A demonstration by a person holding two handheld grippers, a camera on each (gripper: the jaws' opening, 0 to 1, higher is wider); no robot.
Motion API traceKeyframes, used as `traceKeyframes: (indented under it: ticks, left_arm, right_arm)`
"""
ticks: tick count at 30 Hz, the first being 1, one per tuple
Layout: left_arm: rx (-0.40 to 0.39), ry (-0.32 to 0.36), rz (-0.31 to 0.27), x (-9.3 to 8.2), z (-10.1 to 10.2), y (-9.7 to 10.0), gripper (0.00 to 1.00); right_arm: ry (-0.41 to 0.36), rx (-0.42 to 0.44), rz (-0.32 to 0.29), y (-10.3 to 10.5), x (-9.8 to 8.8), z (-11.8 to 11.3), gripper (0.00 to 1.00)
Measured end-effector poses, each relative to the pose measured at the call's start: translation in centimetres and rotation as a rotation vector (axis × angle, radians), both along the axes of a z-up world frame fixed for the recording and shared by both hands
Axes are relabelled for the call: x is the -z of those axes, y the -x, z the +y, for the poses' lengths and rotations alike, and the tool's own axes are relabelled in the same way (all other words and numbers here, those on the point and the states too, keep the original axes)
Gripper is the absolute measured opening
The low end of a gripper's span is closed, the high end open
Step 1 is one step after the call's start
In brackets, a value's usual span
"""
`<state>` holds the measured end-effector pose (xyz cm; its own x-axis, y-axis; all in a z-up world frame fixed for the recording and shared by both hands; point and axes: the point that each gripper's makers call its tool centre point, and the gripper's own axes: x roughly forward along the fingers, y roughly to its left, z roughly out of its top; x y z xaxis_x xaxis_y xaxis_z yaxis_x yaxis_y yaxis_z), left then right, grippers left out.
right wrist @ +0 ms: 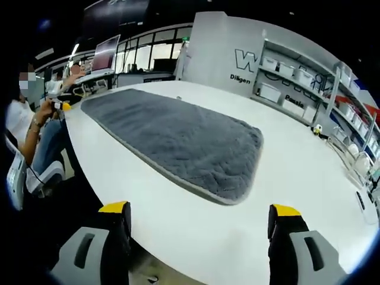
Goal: Open the folded towel by lifting each exposed corner and separating the folded layers until the towel lies flat within the target outline without major curled edges
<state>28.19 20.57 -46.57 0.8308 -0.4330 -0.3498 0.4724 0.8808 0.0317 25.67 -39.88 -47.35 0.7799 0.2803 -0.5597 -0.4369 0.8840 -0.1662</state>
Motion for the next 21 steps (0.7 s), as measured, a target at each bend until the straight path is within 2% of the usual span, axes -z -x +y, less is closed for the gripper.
traceKeyframes:
  ticks: [2,5,11,17,21]
  left_arm:
    - [0.007,0.004,0.005,0.2,-0.2,0.0,0.98]
    - [0.020,0.020,0.014,0.3,-0.5,0.2,0.98]
    - [0.005,0.026,0.010,0.3,-0.2,0.1,0.97]
    - [0.023,0.040,0.011,0.2,-0.9,0.1,0.97]
    - [0.030,0.044,0.009,0.2,-1.3,0.1,0.97]
  right_arm:
    - [-0.031,0.030,-0.022,-0.4,-0.5,-0.3,0.98]
    - [-0.055,0.028,-0.026,-0.4,-0.6,-0.2,0.98]
    - [-0.042,0.032,-0.026,-0.4,-0.7,-0.6,0.98]
    - [-0.039,0.026,-0.017,-0.2,-0.3,-0.5,0.98]
    - [-0.083,0.038,-0.039,-0.3,-0.6,-0.2,0.98]
